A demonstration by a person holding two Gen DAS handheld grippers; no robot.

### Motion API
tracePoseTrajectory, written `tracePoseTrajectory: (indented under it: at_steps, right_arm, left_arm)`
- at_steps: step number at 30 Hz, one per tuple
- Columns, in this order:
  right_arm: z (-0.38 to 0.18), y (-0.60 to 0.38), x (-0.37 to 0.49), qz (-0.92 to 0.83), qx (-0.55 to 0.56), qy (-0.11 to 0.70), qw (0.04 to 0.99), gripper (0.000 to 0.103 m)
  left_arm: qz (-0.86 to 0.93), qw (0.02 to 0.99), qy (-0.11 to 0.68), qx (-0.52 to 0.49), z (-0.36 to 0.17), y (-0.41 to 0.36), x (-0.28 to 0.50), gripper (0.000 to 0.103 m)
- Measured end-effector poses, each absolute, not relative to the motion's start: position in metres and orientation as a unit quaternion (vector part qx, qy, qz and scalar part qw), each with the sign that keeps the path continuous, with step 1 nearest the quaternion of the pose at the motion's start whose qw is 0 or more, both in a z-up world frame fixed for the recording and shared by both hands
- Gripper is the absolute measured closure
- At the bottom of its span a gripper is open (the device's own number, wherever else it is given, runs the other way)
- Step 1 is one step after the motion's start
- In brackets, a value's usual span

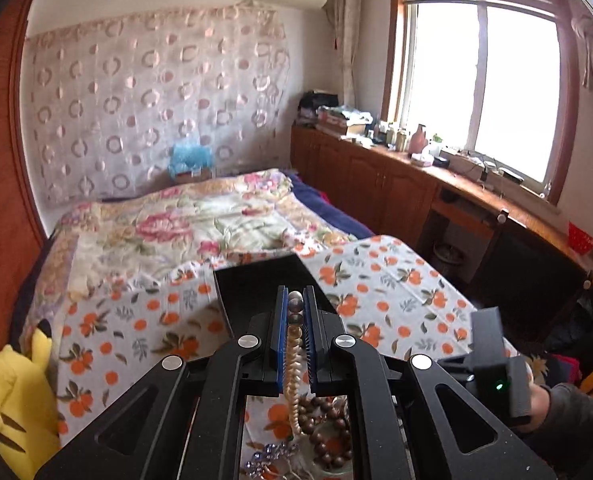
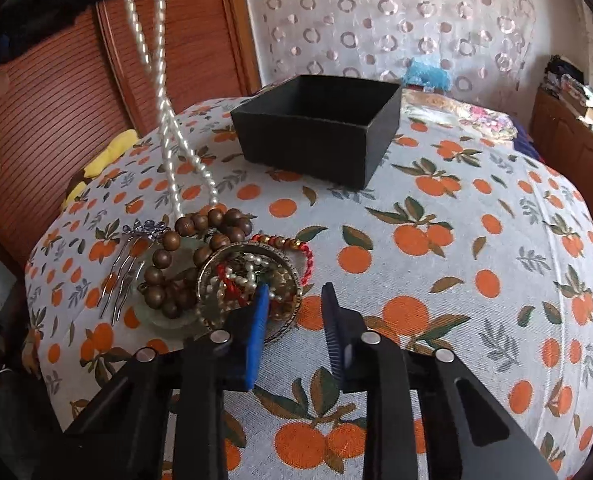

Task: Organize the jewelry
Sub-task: 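Carry the pearls toward the black box with the left tool while the right tool grasps the silver bangle, then open the left tool over the box dropping the pearls while the right tool drops the bangle in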

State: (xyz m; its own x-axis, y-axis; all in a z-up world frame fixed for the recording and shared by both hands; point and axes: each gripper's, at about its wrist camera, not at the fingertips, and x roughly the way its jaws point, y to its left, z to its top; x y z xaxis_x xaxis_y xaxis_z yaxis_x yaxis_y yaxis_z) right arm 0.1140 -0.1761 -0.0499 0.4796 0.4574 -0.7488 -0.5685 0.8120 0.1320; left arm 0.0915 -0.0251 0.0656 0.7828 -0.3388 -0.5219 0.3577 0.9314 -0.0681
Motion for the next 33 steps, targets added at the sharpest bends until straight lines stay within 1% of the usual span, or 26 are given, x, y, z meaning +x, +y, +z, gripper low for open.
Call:
tracePoseTrajectory:
  at_steps: [1, 2, 4, 6, 17, 25, 33]
  right_arm:
    - [-0.050, -0.176, 0.115, 0.302, -0.067, 0.415, 0.855, 0.081]
    - [-0.050, -0.175, 0.115, 0.305, -0.067, 0.417, 0.854, 0.089]
    - [-0.049, -0.175, 0.115, 0.301, -0.072, 0.415, 0.856, 0.095]
    - [-0.047, -0.175, 0.114, 0.300, -0.075, 0.411, 0.857, 0.099]
    - [-0.019, -0.186, 0.116, 0.275, -0.080, 0.367, 0.885, 0.099]
    - [-0.004, -0.188, 0.140, 0.272, -0.087, 0.350, 0.892, 0.099]
    - [0.023, -0.187, 0.173, 0.277, -0.076, 0.325, 0.901, 0.099]
  left_arm:
    - [-0.184, 0.945, 0.269, 0.017, 0.069, -0.026, 0.091, 0.097]
    - [-0.183, 0.946, 0.266, 0.015, 0.072, -0.025, 0.092, 0.097]
    - [-0.183, 0.948, 0.262, 0.012, 0.077, -0.024, 0.093, 0.097]
    - [-0.181, 0.950, 0.254, 0.011, 0.085, -0.024, 0.093, 0.097]
    - [-0.177, 0.959, 0.221, 0.011, 0.116, -0.021, 0.094, 0.096]
    - [-0.178, 0.961, 0.212, 0.012, 0.129, -0.022, 0.121, 0.096]
    - [-0.173, 0.962, 0.210, 0.012, 0.136, -0.019, 0.158, 0.096]
